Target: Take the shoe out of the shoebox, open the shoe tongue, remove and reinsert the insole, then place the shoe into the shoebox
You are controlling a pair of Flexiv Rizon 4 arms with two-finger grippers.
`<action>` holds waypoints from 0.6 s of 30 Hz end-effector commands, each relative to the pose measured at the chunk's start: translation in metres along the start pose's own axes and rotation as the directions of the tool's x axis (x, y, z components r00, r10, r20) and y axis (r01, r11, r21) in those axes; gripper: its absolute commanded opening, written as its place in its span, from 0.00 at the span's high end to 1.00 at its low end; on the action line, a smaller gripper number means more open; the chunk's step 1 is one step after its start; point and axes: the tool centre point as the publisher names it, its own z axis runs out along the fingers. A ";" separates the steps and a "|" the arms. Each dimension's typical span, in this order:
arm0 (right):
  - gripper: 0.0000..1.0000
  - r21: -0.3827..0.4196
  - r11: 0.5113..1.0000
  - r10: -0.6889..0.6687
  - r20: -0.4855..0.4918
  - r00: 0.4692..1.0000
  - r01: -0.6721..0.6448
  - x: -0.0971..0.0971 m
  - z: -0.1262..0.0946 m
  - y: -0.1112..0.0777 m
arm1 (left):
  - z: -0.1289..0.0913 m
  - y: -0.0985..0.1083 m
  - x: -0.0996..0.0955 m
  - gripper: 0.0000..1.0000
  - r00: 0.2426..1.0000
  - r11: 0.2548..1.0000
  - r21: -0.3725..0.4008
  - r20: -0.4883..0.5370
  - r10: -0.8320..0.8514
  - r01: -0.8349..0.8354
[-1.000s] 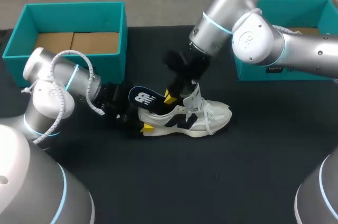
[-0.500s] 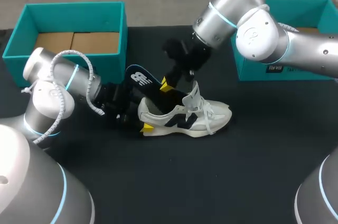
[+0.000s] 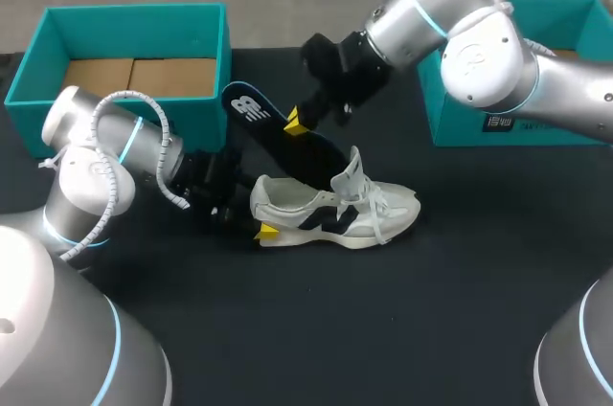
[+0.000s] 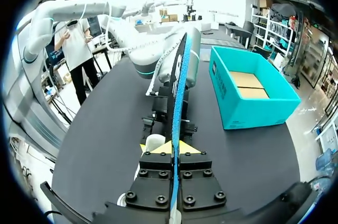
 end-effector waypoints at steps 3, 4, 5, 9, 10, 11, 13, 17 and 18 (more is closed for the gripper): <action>1.00 -0.031 0.999 0.021 0.016 1.000 -0.020 -0.001 -0.007 0.008 | 0.003 0.003 -0.002 1.00 1.000 1.000 -0.001 -0.002 -0.001 0.001; 1.00 -0.038 0.999 0.022 0.018 1.000 -0.021 -0.002 -0.009 0.010 | 0.003 0.003 -0.002 1.00 1.000 1.000 -0.001 -0.002 -0.001 0.001; 1.00 -0.042 0.999 0.026 0.021 0.999 -0.025 -0.003 -0.011 0.011 | 0.003 0.003 -0.002 1.00 1.000 1.000 -0.001 -0.002 -0.001 0.001; 1.00 -0.059 0.998 0.020 0.028 0.999 -0.018 -0.007 -0.020 0.019 | 0.003 0.003 -0.002 1.00 1.000 1.000 -0.001 -0.002 -0.001 0.001; 1.00 -0.059 0.998 0.020 0.028 0.999 -0.018 -0.007 -0.020 0.019 | 0.003 0.003 -0.002 1.00 1.000 1.000 -0.001 -0.002 -0.001 0.001; 1.00 -0.059 0.998 0.020 0.028 0.999 -0.018 -0.007 -0.020 0.019 | 0.003 0.003 -0.002 1.00 1.000 1.000 -0.001 -0.002 -0.001 0.001; 1.00 -0.059 0.998 0.020 0.028 0.999 -0.018 -0.007 -0.020 0.019 | 0.003 0.003 -0.002 1.00 1.000 1.000 -0.001 -0.002 -0.001 0.001; 1.00 -0.059 0.998 0.020 0.028 0.999 -0.018 -0.007 -0.020 0.019 | 0.003 0.003 -0.002 1.00 1.000 1.000 -0.001 -0.002 -0.001 0.001; 1.00 -0.059 0.998 0.020 0.028 0.999 -0.018 -0.007 -0.020 0.019 | 0.003 0.003 -0.002 1.00 1.000 1.000 -0.001 -0.002 -0.001 0.001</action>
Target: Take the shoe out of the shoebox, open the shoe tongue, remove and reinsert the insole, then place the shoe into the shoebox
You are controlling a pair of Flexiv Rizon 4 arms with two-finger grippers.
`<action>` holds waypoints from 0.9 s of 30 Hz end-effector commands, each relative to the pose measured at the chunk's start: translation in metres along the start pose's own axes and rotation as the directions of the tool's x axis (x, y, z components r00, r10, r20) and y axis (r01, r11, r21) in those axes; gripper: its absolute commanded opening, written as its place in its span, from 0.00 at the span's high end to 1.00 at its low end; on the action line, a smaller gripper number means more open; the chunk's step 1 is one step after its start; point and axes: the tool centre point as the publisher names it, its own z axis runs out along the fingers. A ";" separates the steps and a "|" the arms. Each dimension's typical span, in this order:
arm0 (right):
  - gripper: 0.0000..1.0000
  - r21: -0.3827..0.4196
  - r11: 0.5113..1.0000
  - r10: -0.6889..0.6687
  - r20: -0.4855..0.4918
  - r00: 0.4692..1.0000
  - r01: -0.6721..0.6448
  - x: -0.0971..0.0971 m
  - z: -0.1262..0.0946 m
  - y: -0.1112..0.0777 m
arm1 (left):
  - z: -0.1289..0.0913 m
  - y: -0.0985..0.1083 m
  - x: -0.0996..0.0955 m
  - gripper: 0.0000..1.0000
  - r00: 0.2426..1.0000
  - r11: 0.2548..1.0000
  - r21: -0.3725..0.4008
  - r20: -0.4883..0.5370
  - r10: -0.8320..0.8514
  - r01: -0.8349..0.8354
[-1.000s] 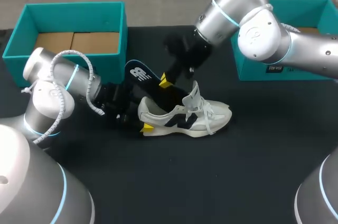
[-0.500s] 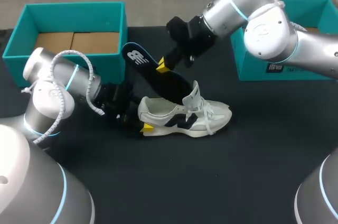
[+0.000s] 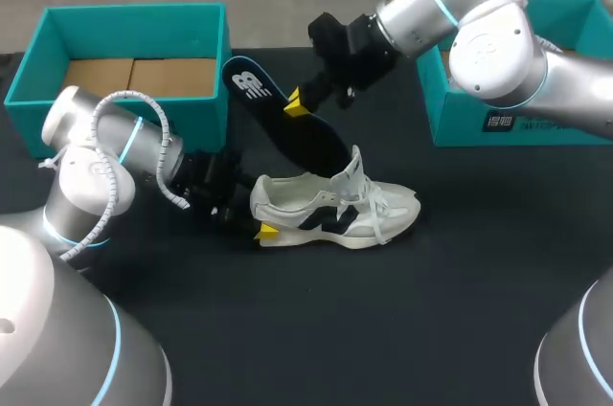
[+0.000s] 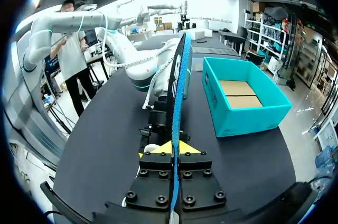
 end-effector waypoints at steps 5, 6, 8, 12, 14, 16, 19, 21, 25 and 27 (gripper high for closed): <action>1.00 0.000 1.000 0.000 0.002 1.000 0.000 0.001 0.000 0.000 | 0.003 0.003 -0.002 1.00 1.000 1.000 -0.001 -0.002 -0.001 0.001; 1.00 0.000 1.000 0.000 0.002 1.000 0.000 0.001 0.000 0.000 | 0.003 0.003 -0.002 1.00 1.000 1.000 -0.001 -0.002 -0.001 0.001; 1.00 0.000 1.000 0.000 0.002 1.000 0.000 0.001 0.000 0.000 | 0.003 0.003 -0.002 1.00 1.000 1.000 -0.001 -0.002 -0.001 0.001; 1.00 0.000 1.000 0.000 0.002 1.000 0.000 0.001 0.000 0.000 | 0.003 0.003 -0.002 1.00 1.000 1.000 -0.001 -0.002 -0.001 0.001; 1.00 0.000 1.000 0.000 0.002 1.000 0.000 0.001 0.000 0.000 | 0.003 0.003 -0.002 1.00 1.000 1.000 -0.001 -0.002 -0.001 0.001; 1.00 0.000 1.000 0.000 0.002 1.000 0.000 0.001 0.000 0.000 | 0.003 0.003 -0.002 1.00 1.000 1.000 -0.001 -0.002 -0.001 0.001; 1.00 0.000 1.000 0.000 0.002 1.000 0.000 0.001 0.000 0.000 | 0.003 0.003 -0.002 1.00 1.000 1.000 -0.001 -0.002 -0.001 0.001; 1.00 0.000 1.000 0.000 0.002 1.000 0.000 0.001 0.000 0.000 | 0.003 0.003 -0.002 1.00 1.000 1.000 -0.001 -0.002 -0.001 0.001; 1.00 -0.055 0.998 0.008 -0.018 1.000 -0.009 -0.004 -0.006 0.004 | 0.003 0.003 -0.002 1.00 1.000 1.000 -0.001 -0.002 -0.001 0.001; 1.00 -0.095 0.995 0.015 -0.041 0.999 -0.019 -0.007 -0.012 0.009 | 0.003 0.003 -0.002 1.00 1.000 1.000 -0.001 -0.002 -0.001 0.001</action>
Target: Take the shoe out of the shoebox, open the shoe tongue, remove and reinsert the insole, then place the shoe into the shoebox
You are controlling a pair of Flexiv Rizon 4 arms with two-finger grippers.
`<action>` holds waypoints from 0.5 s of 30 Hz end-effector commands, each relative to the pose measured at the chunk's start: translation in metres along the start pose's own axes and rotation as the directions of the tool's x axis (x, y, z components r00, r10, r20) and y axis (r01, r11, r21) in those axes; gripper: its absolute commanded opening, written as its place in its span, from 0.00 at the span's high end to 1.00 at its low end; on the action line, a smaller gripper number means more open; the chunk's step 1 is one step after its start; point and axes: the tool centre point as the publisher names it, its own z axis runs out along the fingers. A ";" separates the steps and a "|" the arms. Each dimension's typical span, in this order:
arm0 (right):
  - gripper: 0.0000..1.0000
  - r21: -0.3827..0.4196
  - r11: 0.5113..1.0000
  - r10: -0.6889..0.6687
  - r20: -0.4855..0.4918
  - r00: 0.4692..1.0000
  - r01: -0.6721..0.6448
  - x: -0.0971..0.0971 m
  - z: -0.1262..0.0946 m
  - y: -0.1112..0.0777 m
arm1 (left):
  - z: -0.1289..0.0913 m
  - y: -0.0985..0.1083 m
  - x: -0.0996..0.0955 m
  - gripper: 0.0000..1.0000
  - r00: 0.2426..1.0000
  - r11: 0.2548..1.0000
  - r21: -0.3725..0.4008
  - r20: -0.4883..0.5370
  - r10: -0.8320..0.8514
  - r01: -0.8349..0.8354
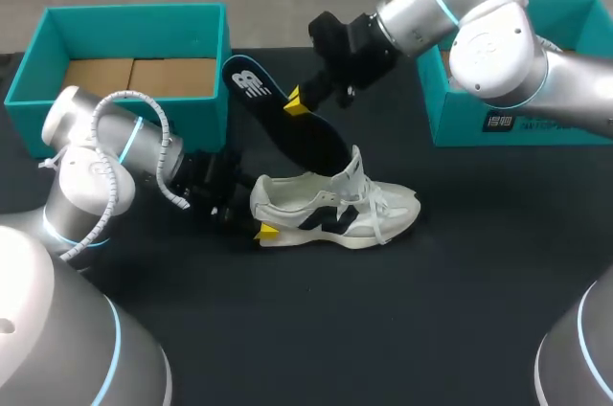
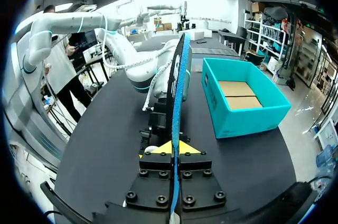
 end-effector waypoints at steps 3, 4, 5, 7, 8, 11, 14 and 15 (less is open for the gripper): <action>1.00 -0.102 0.995 0.011 -0.072 0.997 -0.018 -0.008 -0.016 0.011 | 0.003 0.003 -0.002 1.00 1.000 1.000 -0.001 -0.002 -0.001 0.001; 1.00 -0.112 0.994 0.010 -0.079 0.997 -0.018 -0.008 -0.018 0.014 | 0.003 0.003 -0.002 1.00 1.000 1.000 -0.001 -0.002 -0.001 0.001; 1.00 -0.121 0.992 0.014 -0.095 0.995 -0.026 -0.008 -0.020 0.018 | 0.003 0.003 -0.002 1.00 1.000 1.000 -0.001 -0.002 -0.001 0.001; 1.00 -0.148 0.987 0.036 -0.134 0.990 -0.056 -0.008 -0.025 0.027 | 0.003 0.003 -0.002 1.00 1.000 1.000 -0.001 -0.002 -0.001 0.001; 1.00 -0.156 0.985 0.047 -0.139 0.989 -0.069 -0.009 -0.026 0.029 | 0.003 0.003 -0.002 1.00 1.000 1.000 -0.001 -0.002 -0.001 0.001; 1.00 -0.199 0.972 0.100 -0.143 0.985 -0.127 -0.008 -0.035 0.040 | 0.003 0.003 -0.002 1.00 1.000 1.000 -0.001 -0.002 -0.001 0.001; 1.00 -0.277 0.943 0.149 -0.139 0.979 -0.183 -0.007 -0.044 0.051 | 0.003 0.003 -0.002 1.00 1.000 1.000 -0.001 -0.002 -0.001 0.001; 1.00 -0.301 0.931 0.171 -0.144 0.975 -0.208 -0.006 -0.048 0.054 | 0.003 0.003 -0.002 1.00 1.000 1.000 -0.001 -0.002 -0.001 0.001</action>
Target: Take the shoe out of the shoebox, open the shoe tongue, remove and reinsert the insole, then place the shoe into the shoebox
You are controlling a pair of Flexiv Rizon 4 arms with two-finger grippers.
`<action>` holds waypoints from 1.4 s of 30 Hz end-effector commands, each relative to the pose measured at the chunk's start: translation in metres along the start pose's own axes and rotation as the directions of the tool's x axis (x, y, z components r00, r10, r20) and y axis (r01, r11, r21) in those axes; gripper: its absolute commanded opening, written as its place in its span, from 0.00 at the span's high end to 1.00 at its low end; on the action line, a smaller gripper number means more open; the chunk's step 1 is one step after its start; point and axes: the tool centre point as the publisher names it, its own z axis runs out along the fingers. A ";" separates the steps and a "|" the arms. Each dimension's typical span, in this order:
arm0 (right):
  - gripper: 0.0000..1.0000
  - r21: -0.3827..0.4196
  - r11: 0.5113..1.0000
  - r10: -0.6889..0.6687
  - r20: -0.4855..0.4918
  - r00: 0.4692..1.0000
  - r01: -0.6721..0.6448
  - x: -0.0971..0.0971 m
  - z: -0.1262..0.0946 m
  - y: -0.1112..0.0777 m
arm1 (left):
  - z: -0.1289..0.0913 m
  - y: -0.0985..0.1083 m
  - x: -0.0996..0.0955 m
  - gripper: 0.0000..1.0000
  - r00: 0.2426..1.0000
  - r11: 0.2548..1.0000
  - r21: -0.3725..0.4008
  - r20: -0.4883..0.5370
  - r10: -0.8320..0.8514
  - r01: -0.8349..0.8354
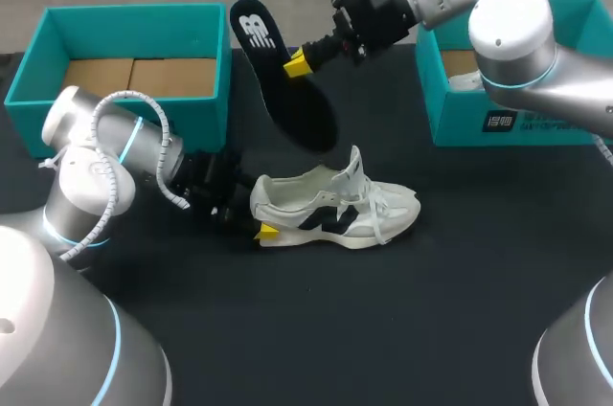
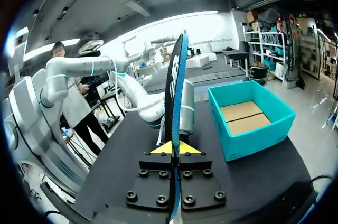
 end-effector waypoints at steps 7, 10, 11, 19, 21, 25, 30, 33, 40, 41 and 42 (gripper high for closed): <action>1.00 -0.161 0.984 0.077 0.032 0.997 -0.071 0.023 -0.023 0.026 | 0.003 0.003 -0.002 1.00 1.000 1.000 -0.001 -0.002 -0.001 0.001; 1.00 -0.167 0.983 0.080 0.037 0.996 -0.073 0.029 -0.032 0.033 | 0.003 0.003 -0.002 1.00 1.000 1.000 -0.001 -0.002 -0.001 0.001; 1.00 -0.165 0.983 0.082 0.040 0.996 -0.074 0.031 -0.035 0.034 | 0.003 0.003 -0.002 1.00 1.000 1.000 -0.001 -0.002 -0.001 0.001; 1.00 -0.152 0.984 0.102 0.060 0.993 -0.092 0.044 -0.062 0.032 | 0.003 0.003 -0.002 1.00 1.000 1.000 -0.001 -0.002 -0.001 0.001; 1.00 -0.174 0.979 0.120 0.060 0.991 -0.108 0.047 -0.069 0.030 | 0.003 0.003 -0.002 1.00 1.000 1.000 -0.001 -0.002 -0.001 0.001; 1.00 -0.171 0.978 0.134 0.076 0.988 -0.120 0.055 -0.080 0.026 | 0.003 0.003 -0.002 1.00 1.000 1.000 -0.001 -0.002 -0.001 0.001; 1.00 -0.161 0.976 0.164 0.106 0.981 -0.146 0.068 -0.094 0.018 | 0.003 0.003 -0.002 1.00 1.000 1.000 -0.001 -0.002 -0.001 0.001; 1.00 -0.173 0.972 0.184 0.133 0.974 -0.160 0.076 -0.102 0.012 | 0.003 0.003 -0.002 1.00 1.000 1.000 -0.001 -0.002 -0.001 0.001; 1.00 -0.217 0.962 0.210 0.197 0.958 -0.166 0.090 -0.120 -0.001 | 0.003 0.003 -0.002 1.00 1.000 1.000 -0.001 -0.002 -0.001 0.001; 1.00 -0.217 0.962 0.210 0.197 0.958 -0.166 0.090 -0.120 -0.001 | 0.003 0.003 -0.002 1.00 1.000 1.000 -0.001 -0.002 -0.001 0.001; 1.00 -0.217 0.962 0.210 0.197 0.958 -0.166 0.090 -0.120 -0.001 | 0.003 0.003 -0.002 1.00 1.000 1.000 -0.001 -0.002 -0.001 0.001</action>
